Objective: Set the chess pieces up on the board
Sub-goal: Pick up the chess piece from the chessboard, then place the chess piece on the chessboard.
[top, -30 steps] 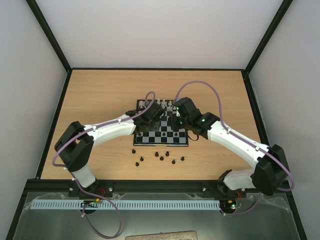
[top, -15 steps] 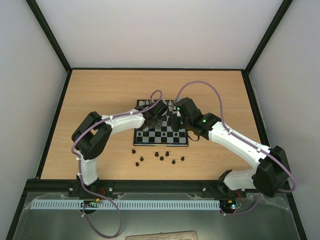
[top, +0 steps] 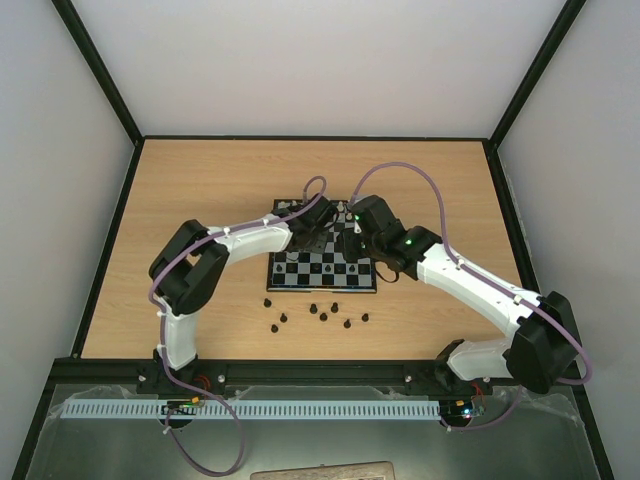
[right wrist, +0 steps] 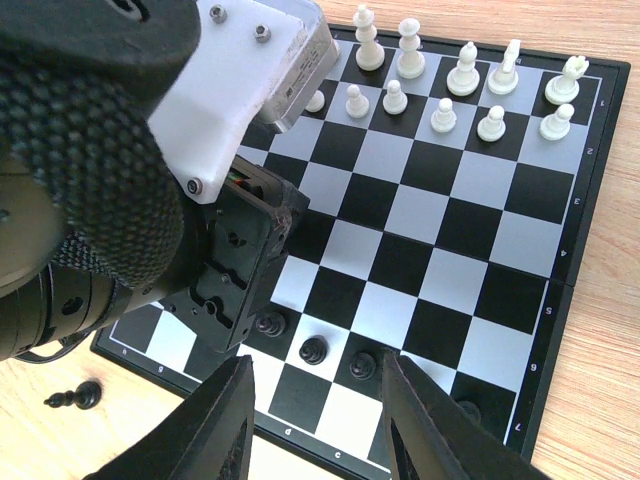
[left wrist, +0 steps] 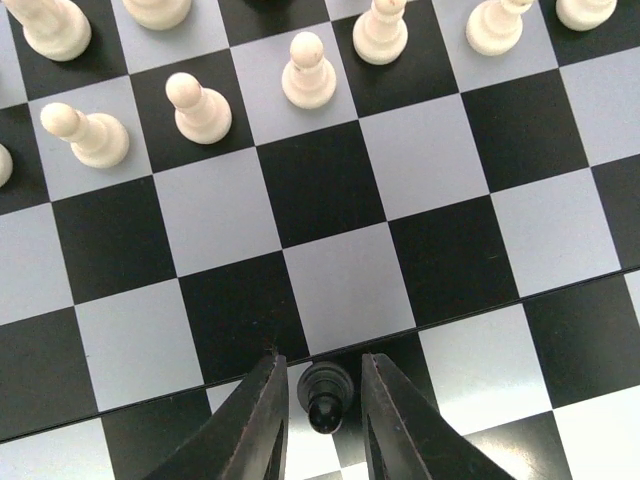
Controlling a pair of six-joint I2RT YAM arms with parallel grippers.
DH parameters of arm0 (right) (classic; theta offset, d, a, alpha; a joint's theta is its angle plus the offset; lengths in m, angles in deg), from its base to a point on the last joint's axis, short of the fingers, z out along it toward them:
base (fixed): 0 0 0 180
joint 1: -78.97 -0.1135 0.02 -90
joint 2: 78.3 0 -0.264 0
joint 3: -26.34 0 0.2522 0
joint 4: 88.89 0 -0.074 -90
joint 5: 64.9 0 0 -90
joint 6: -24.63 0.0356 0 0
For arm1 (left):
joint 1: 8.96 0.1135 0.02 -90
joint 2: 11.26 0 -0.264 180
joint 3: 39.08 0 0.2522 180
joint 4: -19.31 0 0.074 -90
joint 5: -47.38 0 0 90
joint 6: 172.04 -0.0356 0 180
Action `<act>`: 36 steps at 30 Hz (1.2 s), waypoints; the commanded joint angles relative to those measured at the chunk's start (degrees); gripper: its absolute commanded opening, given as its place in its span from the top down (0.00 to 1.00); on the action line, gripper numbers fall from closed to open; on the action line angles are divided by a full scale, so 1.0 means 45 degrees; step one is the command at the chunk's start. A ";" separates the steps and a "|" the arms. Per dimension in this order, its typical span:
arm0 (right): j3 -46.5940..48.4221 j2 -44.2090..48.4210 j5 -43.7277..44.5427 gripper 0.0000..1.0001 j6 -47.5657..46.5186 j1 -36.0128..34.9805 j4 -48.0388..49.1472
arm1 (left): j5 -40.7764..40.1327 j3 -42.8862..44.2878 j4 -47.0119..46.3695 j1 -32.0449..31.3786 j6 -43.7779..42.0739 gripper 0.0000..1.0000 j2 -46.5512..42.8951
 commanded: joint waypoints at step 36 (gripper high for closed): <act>-0.0159 0.0432 0.0053 0.64 -0.0048 0.0022 0.0036 | 0.0209 -0.2447 0.0856 -0.0608 0.0503 0.96 -0.2458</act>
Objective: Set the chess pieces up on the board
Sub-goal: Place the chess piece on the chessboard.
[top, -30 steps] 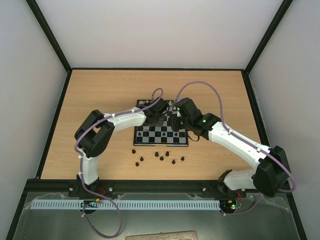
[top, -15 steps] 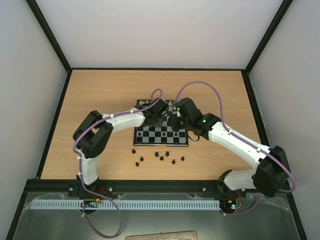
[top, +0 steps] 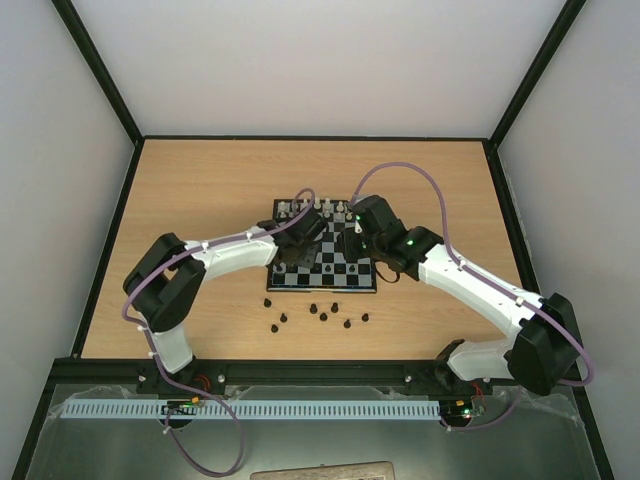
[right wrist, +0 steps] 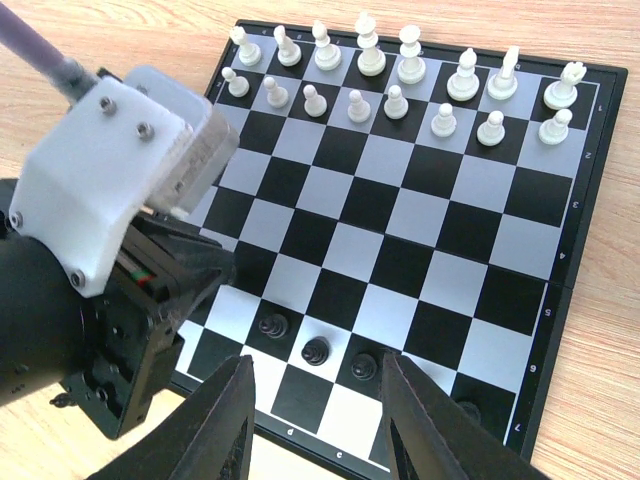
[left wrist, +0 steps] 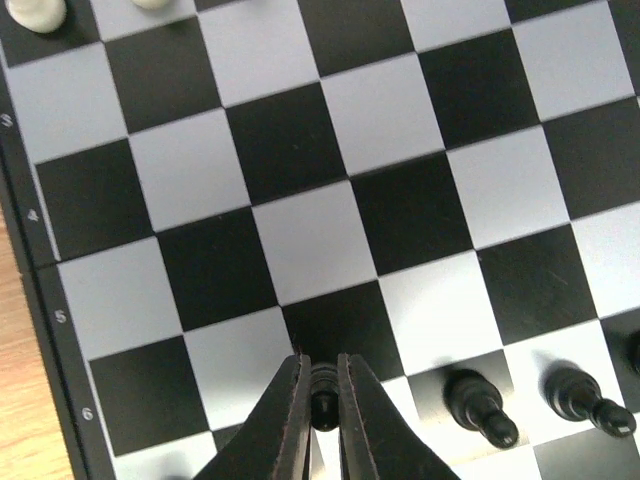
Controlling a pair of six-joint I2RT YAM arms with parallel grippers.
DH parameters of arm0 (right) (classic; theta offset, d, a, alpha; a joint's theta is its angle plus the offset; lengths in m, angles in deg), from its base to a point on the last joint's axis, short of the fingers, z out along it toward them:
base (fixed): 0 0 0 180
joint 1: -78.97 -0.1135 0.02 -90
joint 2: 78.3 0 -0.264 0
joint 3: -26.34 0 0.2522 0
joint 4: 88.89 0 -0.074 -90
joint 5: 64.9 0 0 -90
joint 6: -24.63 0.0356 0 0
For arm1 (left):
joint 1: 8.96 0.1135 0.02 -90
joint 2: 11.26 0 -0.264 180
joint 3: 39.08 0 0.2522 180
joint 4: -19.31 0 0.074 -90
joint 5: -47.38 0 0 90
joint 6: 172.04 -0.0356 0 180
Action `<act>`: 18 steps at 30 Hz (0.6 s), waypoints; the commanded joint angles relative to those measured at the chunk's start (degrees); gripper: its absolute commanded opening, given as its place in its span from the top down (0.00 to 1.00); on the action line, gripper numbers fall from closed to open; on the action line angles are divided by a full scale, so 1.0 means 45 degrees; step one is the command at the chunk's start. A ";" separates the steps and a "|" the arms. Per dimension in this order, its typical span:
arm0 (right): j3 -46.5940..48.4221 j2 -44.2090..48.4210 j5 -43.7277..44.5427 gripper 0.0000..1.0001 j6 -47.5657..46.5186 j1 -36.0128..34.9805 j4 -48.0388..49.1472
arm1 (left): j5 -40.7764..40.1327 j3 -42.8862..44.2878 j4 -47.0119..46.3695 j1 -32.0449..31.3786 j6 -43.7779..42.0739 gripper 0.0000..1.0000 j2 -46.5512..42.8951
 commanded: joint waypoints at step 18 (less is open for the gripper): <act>-0.0153 0.0403 0.0029 0.64 -0.0048 0.0011 0.0021 | 0.0092 -0.0595 0.0197 -0.0994 0.0701 0.94 -0.0160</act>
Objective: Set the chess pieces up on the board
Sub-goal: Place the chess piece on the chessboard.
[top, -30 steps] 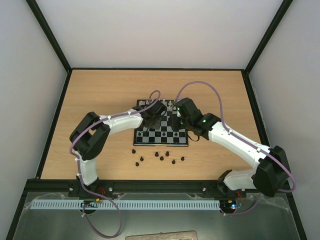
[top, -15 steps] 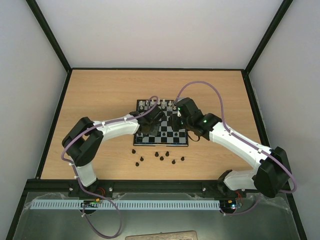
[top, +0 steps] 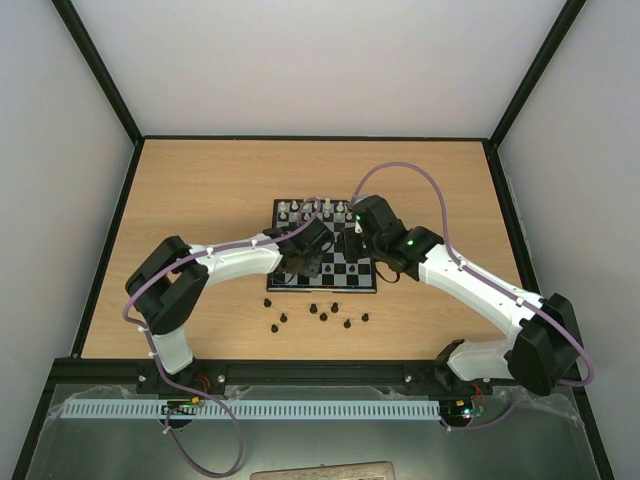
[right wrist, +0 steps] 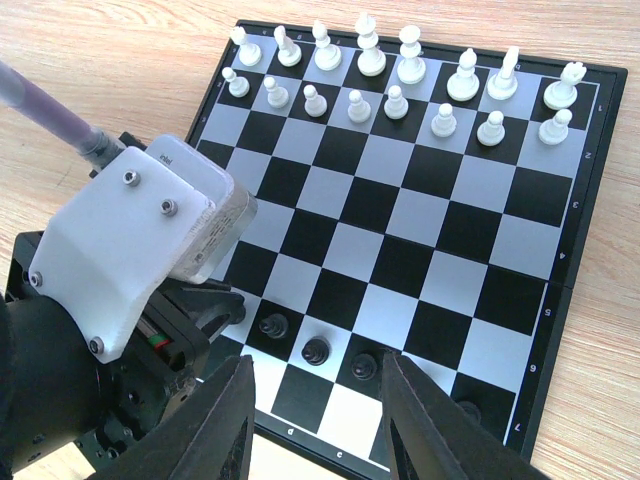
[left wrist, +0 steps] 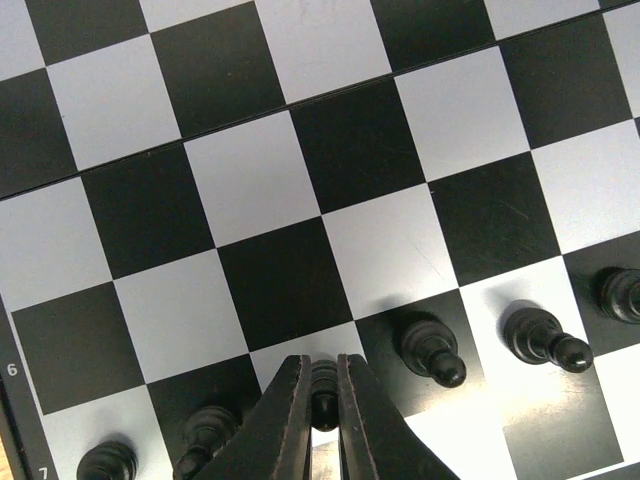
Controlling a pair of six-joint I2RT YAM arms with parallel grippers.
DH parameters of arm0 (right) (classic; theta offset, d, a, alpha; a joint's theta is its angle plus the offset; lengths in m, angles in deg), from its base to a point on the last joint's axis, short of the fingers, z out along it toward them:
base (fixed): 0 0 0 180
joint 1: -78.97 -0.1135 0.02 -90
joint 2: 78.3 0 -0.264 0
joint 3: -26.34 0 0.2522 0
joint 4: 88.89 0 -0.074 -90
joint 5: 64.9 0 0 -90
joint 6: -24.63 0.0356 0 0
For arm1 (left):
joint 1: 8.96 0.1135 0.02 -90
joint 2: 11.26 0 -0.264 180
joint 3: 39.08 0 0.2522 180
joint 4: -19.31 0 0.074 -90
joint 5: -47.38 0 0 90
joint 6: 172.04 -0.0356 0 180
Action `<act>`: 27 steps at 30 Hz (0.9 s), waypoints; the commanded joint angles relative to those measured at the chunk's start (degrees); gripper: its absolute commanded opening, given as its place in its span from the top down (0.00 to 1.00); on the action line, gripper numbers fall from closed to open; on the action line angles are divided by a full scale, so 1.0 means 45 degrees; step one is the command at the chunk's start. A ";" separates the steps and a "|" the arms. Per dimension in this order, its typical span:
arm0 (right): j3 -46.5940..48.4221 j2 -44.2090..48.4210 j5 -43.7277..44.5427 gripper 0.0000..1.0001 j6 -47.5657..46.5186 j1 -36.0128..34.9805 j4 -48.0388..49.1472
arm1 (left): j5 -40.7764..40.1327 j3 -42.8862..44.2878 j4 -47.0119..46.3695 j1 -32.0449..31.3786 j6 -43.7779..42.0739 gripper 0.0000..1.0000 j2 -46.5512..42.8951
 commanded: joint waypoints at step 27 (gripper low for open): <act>-0.0239 0.0280 0.0010 0.64 -0.0020 0.0017 0.0055 | -0.1004 -0.0135 0.0695 -0.0177 0.0143 0.62 -0.2687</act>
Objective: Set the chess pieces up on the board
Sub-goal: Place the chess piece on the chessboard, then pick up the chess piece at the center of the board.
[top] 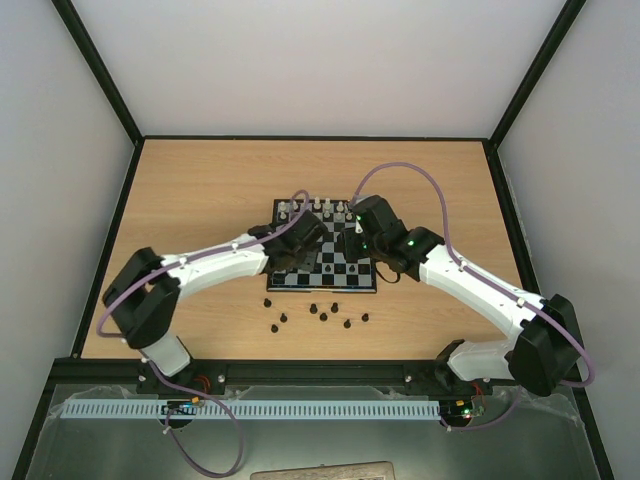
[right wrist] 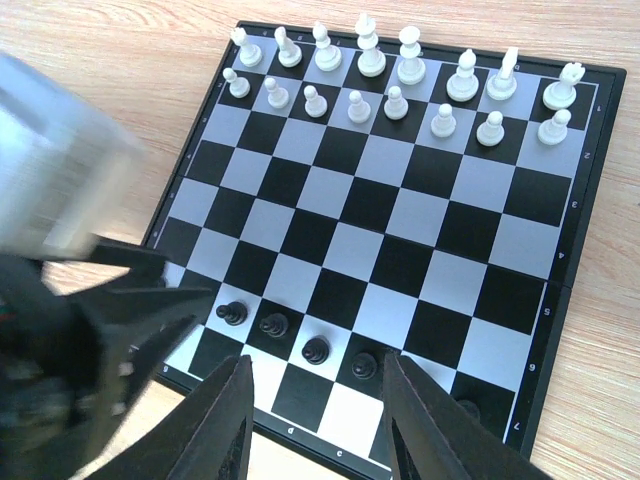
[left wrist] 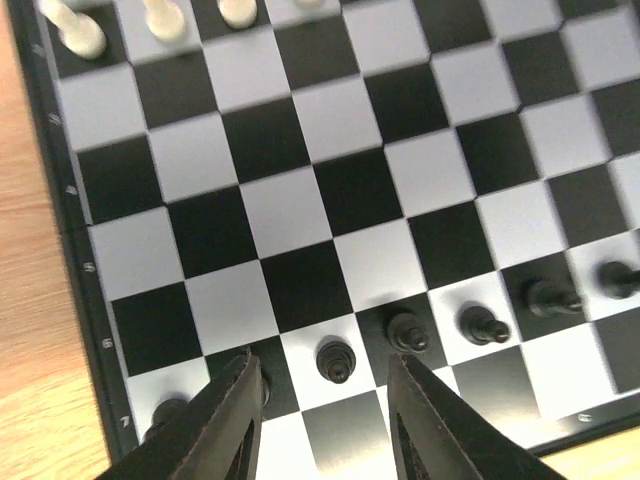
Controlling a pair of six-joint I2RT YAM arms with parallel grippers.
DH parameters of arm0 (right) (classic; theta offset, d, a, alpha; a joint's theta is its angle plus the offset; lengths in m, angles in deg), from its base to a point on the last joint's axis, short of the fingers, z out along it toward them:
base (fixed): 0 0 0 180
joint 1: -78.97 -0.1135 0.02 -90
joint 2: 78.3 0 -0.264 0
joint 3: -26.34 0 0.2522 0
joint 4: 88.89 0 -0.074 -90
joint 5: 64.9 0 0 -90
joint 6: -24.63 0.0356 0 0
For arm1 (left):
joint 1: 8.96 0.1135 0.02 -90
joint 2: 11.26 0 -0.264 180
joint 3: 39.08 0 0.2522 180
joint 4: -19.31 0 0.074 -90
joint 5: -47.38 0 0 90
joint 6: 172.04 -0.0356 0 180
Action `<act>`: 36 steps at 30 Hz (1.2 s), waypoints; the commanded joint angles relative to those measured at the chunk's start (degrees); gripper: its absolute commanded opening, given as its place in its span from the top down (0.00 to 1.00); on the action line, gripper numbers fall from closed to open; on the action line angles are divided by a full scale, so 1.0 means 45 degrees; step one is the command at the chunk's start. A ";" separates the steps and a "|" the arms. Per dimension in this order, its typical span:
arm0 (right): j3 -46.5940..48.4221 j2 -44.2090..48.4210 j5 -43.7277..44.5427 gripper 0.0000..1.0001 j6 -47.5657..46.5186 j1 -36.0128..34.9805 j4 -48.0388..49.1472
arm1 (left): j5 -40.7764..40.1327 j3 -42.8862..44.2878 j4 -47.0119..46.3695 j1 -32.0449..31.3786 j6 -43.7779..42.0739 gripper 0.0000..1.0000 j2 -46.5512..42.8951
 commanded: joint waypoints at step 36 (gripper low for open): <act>-0.4988 0.2079 0.0768 0.44 0.5217 -0.2400 -0.2117 | 0.0414 -0.5359 -0.2236 -0.0090 0.0206 0.01 -0.7690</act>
